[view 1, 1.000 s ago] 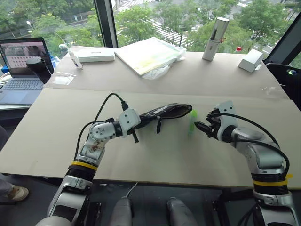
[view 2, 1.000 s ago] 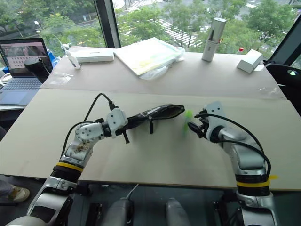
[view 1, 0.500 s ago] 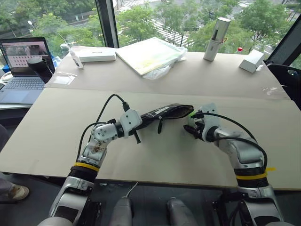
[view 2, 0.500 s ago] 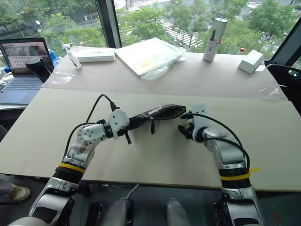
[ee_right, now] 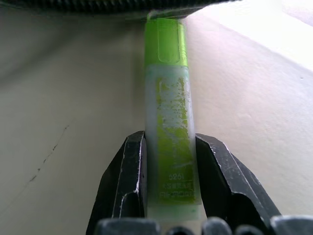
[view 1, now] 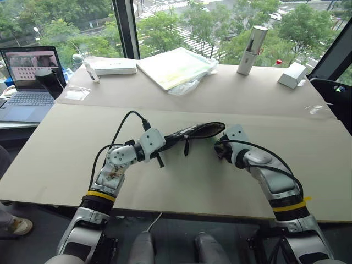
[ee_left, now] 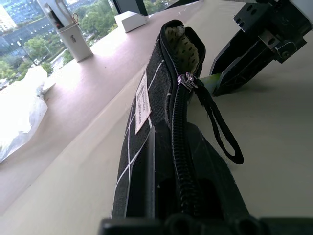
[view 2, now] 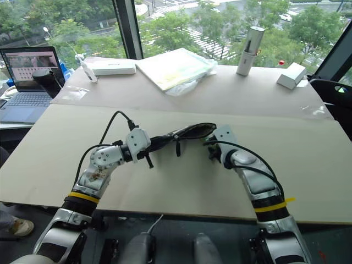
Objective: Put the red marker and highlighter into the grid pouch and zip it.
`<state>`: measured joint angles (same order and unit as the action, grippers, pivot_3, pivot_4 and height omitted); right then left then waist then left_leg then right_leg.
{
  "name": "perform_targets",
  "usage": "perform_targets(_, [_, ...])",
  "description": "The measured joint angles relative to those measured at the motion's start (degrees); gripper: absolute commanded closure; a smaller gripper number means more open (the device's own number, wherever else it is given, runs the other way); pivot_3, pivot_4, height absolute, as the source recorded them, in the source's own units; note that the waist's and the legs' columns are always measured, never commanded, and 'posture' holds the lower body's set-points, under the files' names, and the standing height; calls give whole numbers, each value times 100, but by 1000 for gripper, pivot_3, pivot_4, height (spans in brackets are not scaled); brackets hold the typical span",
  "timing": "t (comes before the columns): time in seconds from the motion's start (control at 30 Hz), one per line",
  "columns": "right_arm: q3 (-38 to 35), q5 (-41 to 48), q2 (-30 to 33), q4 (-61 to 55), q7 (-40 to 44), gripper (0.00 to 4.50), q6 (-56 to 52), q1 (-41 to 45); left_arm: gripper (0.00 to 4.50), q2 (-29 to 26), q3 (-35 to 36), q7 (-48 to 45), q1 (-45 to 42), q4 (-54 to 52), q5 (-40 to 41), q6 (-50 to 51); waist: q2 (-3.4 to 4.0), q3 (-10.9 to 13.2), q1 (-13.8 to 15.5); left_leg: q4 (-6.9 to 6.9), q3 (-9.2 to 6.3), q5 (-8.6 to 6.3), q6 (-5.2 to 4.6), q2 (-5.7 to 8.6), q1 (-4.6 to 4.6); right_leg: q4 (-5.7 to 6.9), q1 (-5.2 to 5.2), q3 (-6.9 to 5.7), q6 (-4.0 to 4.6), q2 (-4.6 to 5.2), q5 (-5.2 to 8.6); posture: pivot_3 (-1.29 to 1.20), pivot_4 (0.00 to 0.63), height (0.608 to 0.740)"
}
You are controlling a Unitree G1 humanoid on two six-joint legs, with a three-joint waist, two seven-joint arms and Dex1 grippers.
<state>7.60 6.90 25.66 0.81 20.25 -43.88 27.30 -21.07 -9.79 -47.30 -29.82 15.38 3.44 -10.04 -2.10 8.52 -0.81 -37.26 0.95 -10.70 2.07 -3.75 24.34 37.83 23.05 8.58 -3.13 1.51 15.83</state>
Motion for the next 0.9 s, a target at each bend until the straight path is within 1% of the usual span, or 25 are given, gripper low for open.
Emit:
perform_targets(0.1, [-91,-133,171,375,-61,3460,306,161,4500,2,-2,0,0,-43,0,2,-1,1,17,0,0,0,0,2,4,-1,2,0,0,2,0,0,150,736])
perform_targets(0.2, [-402,-344,663,1081,-87,3460,901,312,4500,-20,0,-2,0,-80,1,7,1,2,21,5,2,0,0,5,17,-16,13,2,0,6,0,0,150,736])
perform_targets(0.33, [-708,-495,1356,1644,150,3460,2057,672,4500,-18,-5,-14,0,-88,1,17,9,7,-49,30,1,0,-1,2,18,-24,22,3,1,3,-1,0,150,736])
perform_targets(0.4, [-804,-567,1723,1742,457,3460,2749,764,4500,-21,-11,-34,0,-92,3,21,11,8,-66,40,1,-1,-1,2,14,-27,22,4,1,2,-1,0,150,736])
perform_targets(0.47, [-843,-544,2064,1603,1070,3460,3577,682,4500,-35,-11,-51,1,-93,9,28,11,8,-86,42,0,-2,-3,1,11,-33,16,3,1,2,0,0,150,736])
perform_targets(0.53, [-771,-367,2348,1072,1908,3460,4314,231,4500,-26,-18,-66,-1,-95,14,34,11,8,-94,41,-2,-4,-7,1,9,-42,5,2,0,2,0,0,150,736])
perform_targets(0.6, [-494,-336,2509,683,2653,3460,4856,-202,4500,-20,-19,-83,-2,-92,15,34,11,8,-114,38,-2,-4,-7,4,10,-46,1,3,0,6,0,0,150,736])
perform_targets(0.67, [-234,-392,2542,607,3042,3460,5220,-362,4500,-16,-19,-98,-2,-92,15,34,11,10,-128,31,0,-4,-6,5,12,-45,2,4,-2,8,-2,0,150,736])
perform_targets(0.77, [-152,-625,2585,639,3208,3460,5675,-250,4500,16,-35,-121,-8,-91,15,34,13,12,-134,30,0,-3,-6,6,10,-40,4,5,-2,7,-2,0,150,736])
perform_targets(0.9, [-134,-963,2632,846,3202,3460,5953,89,4500,37,-40,-140,-25,-89,15,34,13,12,-131,32,0,-3,-6,5,9,-40,5,5,-1,7,-2,0,150,736])
